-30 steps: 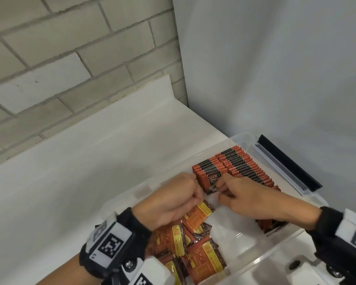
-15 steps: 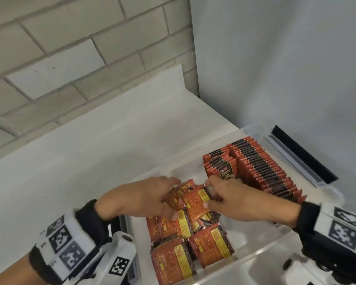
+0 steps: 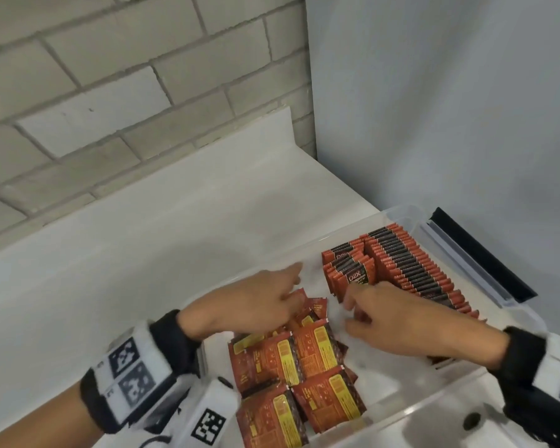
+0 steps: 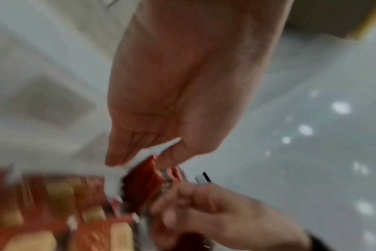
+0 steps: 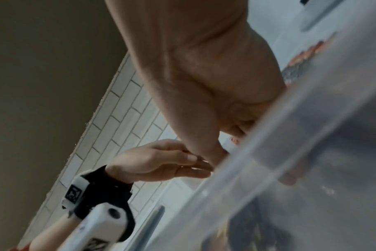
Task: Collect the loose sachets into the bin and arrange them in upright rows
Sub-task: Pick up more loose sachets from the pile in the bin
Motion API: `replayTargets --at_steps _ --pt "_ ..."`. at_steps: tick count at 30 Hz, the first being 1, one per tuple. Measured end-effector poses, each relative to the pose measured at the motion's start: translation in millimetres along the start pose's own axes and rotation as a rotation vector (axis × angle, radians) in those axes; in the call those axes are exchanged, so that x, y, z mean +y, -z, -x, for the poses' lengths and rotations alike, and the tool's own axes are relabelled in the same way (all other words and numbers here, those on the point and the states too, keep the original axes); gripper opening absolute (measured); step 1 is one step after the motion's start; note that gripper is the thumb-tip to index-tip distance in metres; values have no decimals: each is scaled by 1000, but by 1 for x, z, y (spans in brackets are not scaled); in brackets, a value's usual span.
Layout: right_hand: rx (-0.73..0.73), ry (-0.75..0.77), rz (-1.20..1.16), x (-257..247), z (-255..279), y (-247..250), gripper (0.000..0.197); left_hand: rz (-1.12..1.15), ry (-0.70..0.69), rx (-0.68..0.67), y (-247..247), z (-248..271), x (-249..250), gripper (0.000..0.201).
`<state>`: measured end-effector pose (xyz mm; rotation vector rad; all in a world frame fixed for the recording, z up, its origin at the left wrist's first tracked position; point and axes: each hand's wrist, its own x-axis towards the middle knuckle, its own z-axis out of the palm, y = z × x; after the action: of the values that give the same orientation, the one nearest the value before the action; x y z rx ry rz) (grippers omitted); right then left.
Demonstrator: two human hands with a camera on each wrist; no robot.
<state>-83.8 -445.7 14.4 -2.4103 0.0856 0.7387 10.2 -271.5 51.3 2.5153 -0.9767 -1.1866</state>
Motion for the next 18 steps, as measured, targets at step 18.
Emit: replayTargets --at_steps 18 --pt "112 -6 -9 18 -5 0 24 1159 71 35 -35 -50 27 51"
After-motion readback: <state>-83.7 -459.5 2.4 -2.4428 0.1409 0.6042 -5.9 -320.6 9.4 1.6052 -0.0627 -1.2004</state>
